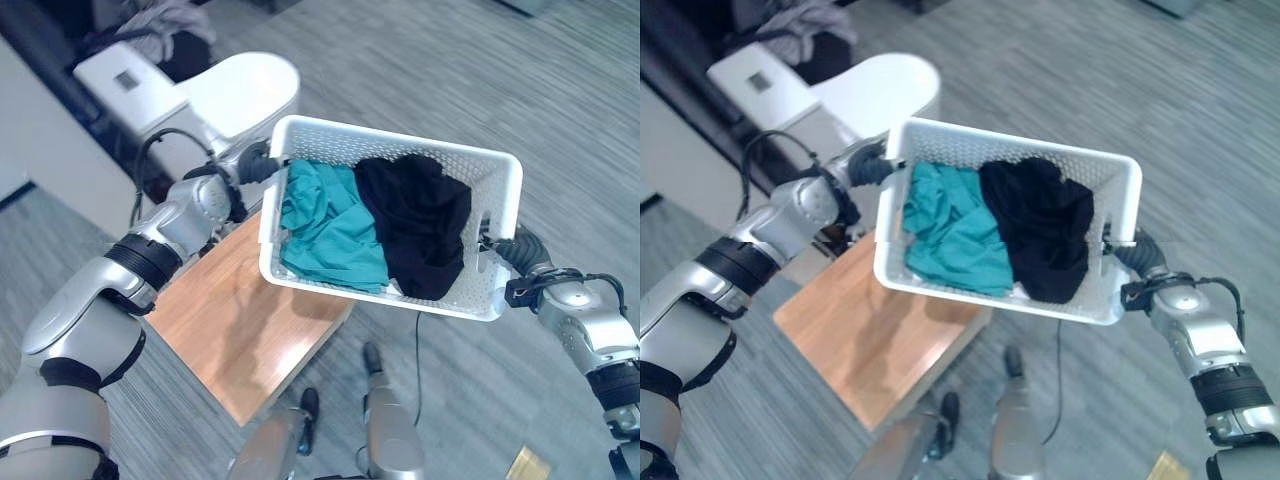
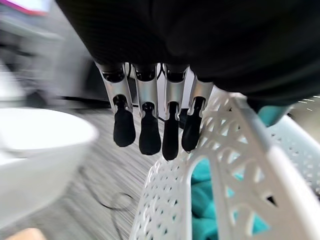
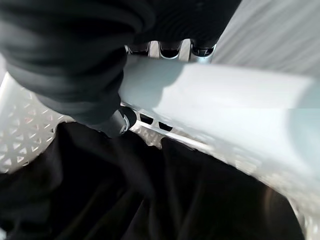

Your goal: Grab the laundry basket,head to the washer,open it,put in the laundry and shut it.

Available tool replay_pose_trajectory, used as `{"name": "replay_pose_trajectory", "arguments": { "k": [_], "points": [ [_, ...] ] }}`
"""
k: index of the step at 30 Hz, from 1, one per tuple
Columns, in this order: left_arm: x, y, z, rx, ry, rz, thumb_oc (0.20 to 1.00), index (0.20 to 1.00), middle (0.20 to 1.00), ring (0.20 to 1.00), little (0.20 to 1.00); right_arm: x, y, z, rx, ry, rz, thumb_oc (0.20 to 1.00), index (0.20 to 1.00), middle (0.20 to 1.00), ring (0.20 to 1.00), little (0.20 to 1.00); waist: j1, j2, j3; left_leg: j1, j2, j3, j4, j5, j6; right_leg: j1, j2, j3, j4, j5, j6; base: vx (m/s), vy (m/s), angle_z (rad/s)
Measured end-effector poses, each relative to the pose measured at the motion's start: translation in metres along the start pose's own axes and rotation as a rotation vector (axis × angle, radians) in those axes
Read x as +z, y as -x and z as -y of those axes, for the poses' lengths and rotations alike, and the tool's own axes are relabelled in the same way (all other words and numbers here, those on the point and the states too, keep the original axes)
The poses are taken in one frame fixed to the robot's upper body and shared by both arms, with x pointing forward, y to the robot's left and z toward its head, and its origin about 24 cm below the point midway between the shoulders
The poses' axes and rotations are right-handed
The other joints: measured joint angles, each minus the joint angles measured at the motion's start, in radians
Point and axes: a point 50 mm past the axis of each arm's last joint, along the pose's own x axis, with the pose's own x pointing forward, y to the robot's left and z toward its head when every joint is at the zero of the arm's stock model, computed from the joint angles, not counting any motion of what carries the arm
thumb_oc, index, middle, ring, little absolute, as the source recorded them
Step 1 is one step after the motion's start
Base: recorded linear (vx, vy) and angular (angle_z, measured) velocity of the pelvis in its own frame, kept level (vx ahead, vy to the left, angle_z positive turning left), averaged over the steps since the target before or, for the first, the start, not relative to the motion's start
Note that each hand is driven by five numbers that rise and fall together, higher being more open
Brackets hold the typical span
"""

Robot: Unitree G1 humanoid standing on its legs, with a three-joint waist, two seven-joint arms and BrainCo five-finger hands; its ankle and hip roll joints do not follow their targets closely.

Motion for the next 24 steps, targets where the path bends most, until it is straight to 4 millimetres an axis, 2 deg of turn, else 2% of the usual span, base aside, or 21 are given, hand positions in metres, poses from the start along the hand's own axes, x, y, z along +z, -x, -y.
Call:
{"name": "replay_pose_trajectory", "arguments": {
  "k": [1, 2, 3, 4, 5, 6, 7, 8, 9, 10, 11, 12, 13, 14, 16, 18, 20, 24],
  "points": [
    [0.000, 0.000, 0.000, 0.000, 0.000, 0.000, 0.200, 0.200, 0.200, 0.200, 0.200, 0.000, 0.000, 0.000, 0.000, 0.000, 0.000, 0.200, 0.200, 0.200, 0.200, 0.200, 0.000, 0.000, 0.000, 0.000, 0.000, 0.000, 0.000, 0.000, 0.000, 0.000, 0.000, 0.000, 0.000, 0.000, 0.000, -0.19, 0.076, -1.76],
    [0.000, 0.001, 0.004, -0.017, -0.013, 0.003, 0.200, 0.200, 0.200, 0.200, 0.200, -0.013, 0.004, -0.005, 0.015, -0.006, -0.033, 0.200, 0.200, 0.200, 0.200, 0.200, 0.029, 0.002, -0.009, 0.025, 0.044, 0.056, -0.062, 0.038, -0.035, 0.090, -0.032, -0.053, 0.141, -0.066, 0.024, -0.22, 0.043, -1.37],
    [-0.001, 0.001, 0.005, -0.022, -0.018, 0.003, 0.200, 0.200, 0.200, 0.200, 0.200, -0.014, 0.003, -0.006, 0.016, -0.011, -0.034, 0.200, 0.200, 0.200, 0.200, 0.200, 0.043, 0.000, -0.011, 0.029, 0.052, 0.071, -0.077, 0.050, -0.035, 0.129, -0.048, -0.069, 0.224, -0.101, 0.047, -0.20, 0.004, -1.71],
    [-0.001, 0.002, 0.005, -0.022, -0.025, 0.004, 0.200, 0.200, 0.200, 0.200, 0.200, -0.013, 0.003, -0.006, 0.016, -0.011, -0.032, 0.200, 0.200, 0.200, 0.200, 0.200, 0.058, -0.002, -0.020, 0.028, 0.054, 0.082, -0.105, 0.067, -0.032, 0.173, -0.056, -0.069, 0.220, -0.102, 0.047, -0.26, -0.030, -0.79],
    [-0.004, 0.005, -0.001, -0.017, -0.041, 0.001, 0.200, 0.200, 0.200, 0.200, 0.200, -0.009, 0.000, -0.008, 0.020, -0.012, -0.021, 0.200, 0.200, 0.200, 0.200, 0.200, 0.053, -0.004, -0.026, 0.012, 0.067, 0.113, -0.117, 0.086, -0.027, 0.238, -0.070, -0.081, 0.229, -0.133, 0.078, -0.13, -0.036, -0.86],
    [-0.005, 0.007, -0.006, -0.008, -0.047, -0.001, 0.200, 0.200, 0.200, 0.200, 0.200, -0.004, -0.002, -0.010, 0.024, -0.008, -0.006, 0.200, 0.200, 0.200, 0.200, 0.200, 0.087, -0.017, -0.032, 0.010, 0.072, 0.164, -0.142, 0.102, -0.031, 0.266, -0.086, -0.078, 0.261, -0.141, 0.067, -0.12, -0.078, -1.14],
    [-0.010, 0.009, -0.009, -0.003, -0.052, -0.012, 0.200, 0.200, 0.200, 0.200, 0.200, 0.000, -0.004, -0.013, 0.028, -0.008, 0.008, 0.200, 0.200, 0.200, 0.200, 0.200, 0.134, -0.025, -0.040, 0.009, 0.077, 0.198, -0.164, 0.117, -0.033, 0.346, -0.083, -0.073, 0.206, -0.122, 0.069, -0.19, -0.147, -1.13],
    [-0.011, 0.010, -0.010, 0.003, -0.055, -0.014, 0.200, 0.200, 0.200, 0.200, 0.200, 0.000, -0.005, -0.015, 0.031, -0.014, 0.010, 0.200, 0.200, 0.200, 0.200, 0.200, 0.142, -0.029, -0.042, 0.005, 0.077, 0.199, -0.176, 0.140, -0.036, 0.457, -0.050, -0.081, 0.062, -0.050, 0.080, -0.29, -0.214, -0.71],
    [-0.011, 0.010, -0.011, 0.004, -0.057, -0.014, 0.200, 0.200, 0.200, 0.200, 0.200, 0.001, -0.006, -0.016, 0.032, -0.013, 0.009, 0.200, 0.200, 0.200, 0.200, 0.200, 0.146, -0.029, -0.042, 0.008, 0.083, 0.216, -0.207, 0.172, -0.048, 0.511, -0.032, -0.111, -0.062, -0.074, 0.084, -0.31, -0.249, -0.29],
    [-0.012, 0.011, -0.012, 0.005, -0.059, -0.016, 0.200, 0.200, 0.200, 0.200, 0.200, 0.000, -0.006, -0.017, 0.037, -0.011, 0.006, 0.200, 0.200, 0.200, 0.200, 0.200, 0.172, -0.035, -0.046, 0.017, 0.097, 0.248, -0.250, 0.204, -0.058, 0.524, -0.026, -0.130, -0.152, -0.104, 0.077, -0.25, -0.221, -0.87],
    [-0.015, 0.014, -0.014, 0.008, -0.068, -0.021, 0.200, 0.200, 0.200, 0.200, 0.200, 0.001, -0.011, -0.024, 0.053, -0.014, 0.003, 0.200, 0.200, 0.200, 0.200, 0.200, 0.228, -0.060, -0.061, 0.017, 0.111, 0.304, -0.286, 0.219, -0.085, 0.512, -0.019, -0.144, -0.265, -0.095, 0.080, -0.20, -0.224, -1.05],
    [-0.020, 0.017, -0.017, 0.018, -0.071, -0.038, 0.200, 0.200, 0.200, 0.200, 0.200, 0.002, -0.012, -0.029, 0.069, -0.014, 0.006, 0.200, 0.200, 0.200, 0.200, 0.200, 0.231, -0.074, -0.075, -0.002, 0.117, 0.305, -0.293, 0.236, -0.107, 0.520, 0.001, -0.161, -0.357, -0.082, 0.093, -0.14, -0.207, -0.76],
    [-0.021, 0.018, -0.010, 0.005, -0.058, -0.035, 0.200, 0.200, 0.200, 0.200, 0.200, -0.003, -0.011, -0.029, 0.066, -0.015, -0.010, 0.200, 0.200, 0.200, 0.200, 0.200, 0.227, -0.049, -0.090, -0.010, 0.143, 0.290, -0.315, 0.260, -0.145, 0.523, 0.049, -0.168, -0.403, -0.063, 0.075, -0.11, -0.207, -0.17],
    [-0.020, 0.018, -0.006, -0.004, -0.047, -0.026, 0.200, 0.200, 0.200, 0.200, 0.200, -0.007, -0.009, -0.027, 0.065, -0.013, -0.024, 0.200, 0.200, 0.200, 0.200, 0.200, 0.230, -0.041, -0.096, -0.013, 0.167, 0.285, -0.329, 0.275, -0.167, 0.528, 0.085, -0.157, -0.428, -0.040, 0.056, -0.10, -0.213, 0.05],
    [-0.020, 0.018, 0.007, -0.030, -0.029, -0.025, 0.200, 0.200, 0.200, 0.200, 0.200, -0.019, -0.005, -0.026, 0.064, -0.017, -0.058, 0.200, 0.200, 0.200, 0.200, 0.200, 0.229, -0.034, -0.115, -0.027, 0.199, 0.230, -0.338, 0.303, -0.202, 0.526, 0.148, -0.159, -0.443, -0.028, 0.016, -0.10, -0.187, 0.04],
    [-0.019, 0.018, 0.025, -0.069, 0.000, -0.019, 0.200, 0.200, 0.200, 0.200, 0.200, -0.033, 0.001, -0.021, 0.049, -0.019, -0.096, 0.200, 0.200, 0.200, 0.200, 0.200, 0.223, -0.026, -0.122, -0.029, 0.224, 0.183, -0.344, 0.328, -0.203, 0.528, 0.188, -0.175, -0.427, -0.040, -0.010, -0.12, -0.161, 0.25],
    [-0.016, 0.019, 0.044, -0.110, 0.034, -0.013, 0.200, 0.200, 0.200, 0.200, 0.200, -0.044, 0.008, -0.011, 0.026, -0.030, -0.132, 0.200, 0.200, 0.200, 0.200, 0.200, 0.201, -0.013, -0.131, -0.042, 0.234, 0.137, -0.344, 0.355, -0.182, 0.528, 0.213, -0.213, -0.406, -0.064, -0.025, -0.11, -0.149, 0.50],
    [-0.014, 0.022, 0.076, -0.182, 0.080, -0.012, 0.200, 0.200, 0.200, 0.200, 0.200, -0.062, 0.021, 0.002, -0.017, -0.055, -0.171, 0.200, 0.200, 0.200, 0.200, 0.200, 0.189, 0.002, -0.139, -0.045, 0.238, 0.091, -0.338, 0.371, -0.188, 0.518, 0.224, -0.242, -0.325, -0.127, -0.043, -0.05, -0.123, 0.33]
  ]
}}
